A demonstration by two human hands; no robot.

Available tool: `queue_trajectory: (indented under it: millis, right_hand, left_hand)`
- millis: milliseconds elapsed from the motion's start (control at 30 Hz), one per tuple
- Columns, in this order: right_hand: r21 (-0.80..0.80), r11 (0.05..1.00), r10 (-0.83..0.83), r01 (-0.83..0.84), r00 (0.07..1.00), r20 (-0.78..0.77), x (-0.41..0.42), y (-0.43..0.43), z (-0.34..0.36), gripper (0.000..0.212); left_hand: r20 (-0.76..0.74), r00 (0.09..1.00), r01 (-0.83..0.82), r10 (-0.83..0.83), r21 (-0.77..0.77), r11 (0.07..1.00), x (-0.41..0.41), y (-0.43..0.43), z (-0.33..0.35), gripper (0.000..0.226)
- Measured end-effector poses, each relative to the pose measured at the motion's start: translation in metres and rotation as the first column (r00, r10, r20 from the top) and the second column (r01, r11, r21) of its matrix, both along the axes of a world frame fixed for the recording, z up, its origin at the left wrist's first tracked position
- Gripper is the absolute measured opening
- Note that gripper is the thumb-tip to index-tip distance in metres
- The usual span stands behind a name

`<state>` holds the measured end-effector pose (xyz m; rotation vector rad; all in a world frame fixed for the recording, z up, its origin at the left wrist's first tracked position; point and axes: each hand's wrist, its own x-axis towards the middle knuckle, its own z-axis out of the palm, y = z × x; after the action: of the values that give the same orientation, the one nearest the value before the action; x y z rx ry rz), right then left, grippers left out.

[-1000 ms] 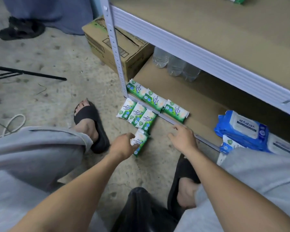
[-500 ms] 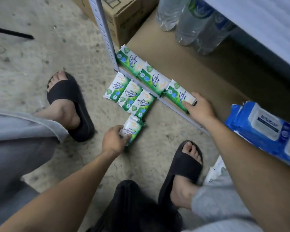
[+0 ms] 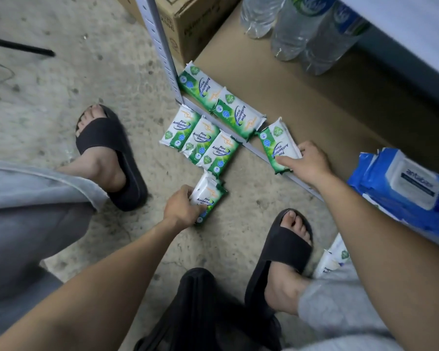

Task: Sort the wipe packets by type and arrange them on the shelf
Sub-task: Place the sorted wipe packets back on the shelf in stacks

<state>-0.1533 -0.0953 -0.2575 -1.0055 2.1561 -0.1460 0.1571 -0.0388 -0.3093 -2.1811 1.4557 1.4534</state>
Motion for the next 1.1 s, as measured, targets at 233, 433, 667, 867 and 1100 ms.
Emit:
queue_trajectory:
  millis: [233, 433, 667, 867, 1100]
  right_hand:
    - [-0.079, 0.993, -0.088, 0.087, 0.996, -0.002, 0.022, 0.043, 0.024, 0.044]
    - [-0.176, 0.983, -0.049, 0.056, 0.998, 0.043, 0.052, 0.068, 0.070, 0.041]
    - [-0.417, 0.901, 0.141, -0.123, 0.990, 0.013, 0.076, 0.070, 0.168, 0.035]
    - [-0.602, 0.764, 0.265, -0.234, 0.964, -0.038, 0.092, 0.073, 0.262, 0.034]
    - [-0.789, 0.615, 0.157, -0.017, 0.982, 0.101, 0.086, 0.054, 0.341, 0.034]
  left_hand:
    - [-0.002, 1.000, 0.001, -0.001, -0.005, 1.000, 0.020, 0.016, 0.030, 0.037]
    - [-0.090, 0.992, -0.093, 0.083, -0.109, 0.990, 0.030, 0.005, 0.081, 0.038]
    - [-0.254, 0.967, -0.116, 0.031, -0.330, 0.937, 0.038, -0.016, 0.176, 0.036]
    - [-0.409, 0.912, -0.228, 0.042, -0.420, 0.878, 0.045, -0.038, 0.260, 0.035]
    - [-0.532, 0.846, -0.285, -0.043, -0.519, 0.806, 0.027, -0.065, 0.357, 0.034]
